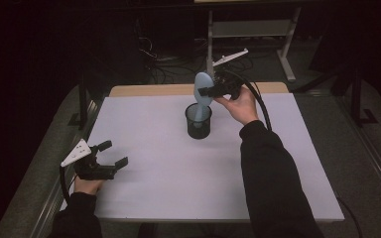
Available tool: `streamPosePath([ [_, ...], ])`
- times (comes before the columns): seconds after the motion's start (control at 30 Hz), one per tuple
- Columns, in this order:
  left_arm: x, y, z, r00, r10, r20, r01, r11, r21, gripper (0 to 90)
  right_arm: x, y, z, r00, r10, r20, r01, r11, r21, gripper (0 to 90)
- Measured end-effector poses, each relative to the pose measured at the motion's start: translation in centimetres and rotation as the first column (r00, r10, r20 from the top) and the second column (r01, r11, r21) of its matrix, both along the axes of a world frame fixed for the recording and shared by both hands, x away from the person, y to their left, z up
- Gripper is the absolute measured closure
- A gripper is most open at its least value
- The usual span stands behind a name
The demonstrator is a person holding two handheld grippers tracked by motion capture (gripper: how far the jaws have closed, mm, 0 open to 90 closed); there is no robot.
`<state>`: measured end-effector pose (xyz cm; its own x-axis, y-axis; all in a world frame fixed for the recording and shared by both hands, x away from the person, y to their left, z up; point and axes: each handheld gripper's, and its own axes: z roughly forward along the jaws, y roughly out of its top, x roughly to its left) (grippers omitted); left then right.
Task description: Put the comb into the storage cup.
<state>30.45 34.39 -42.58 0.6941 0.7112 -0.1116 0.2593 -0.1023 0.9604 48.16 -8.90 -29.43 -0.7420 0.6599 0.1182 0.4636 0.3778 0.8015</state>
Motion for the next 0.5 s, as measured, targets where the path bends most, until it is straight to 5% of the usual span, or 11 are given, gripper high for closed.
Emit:
streamPosePath([
  [0.5,-0.2,0.2,-0.4,0.9999,0.0,-0.01,0.0,1.0,-0.001,0.0,0.2,0.0,-1.8,0.9993,-0.005,-0.038,0.006,0.9994,0.034,49.5],
])
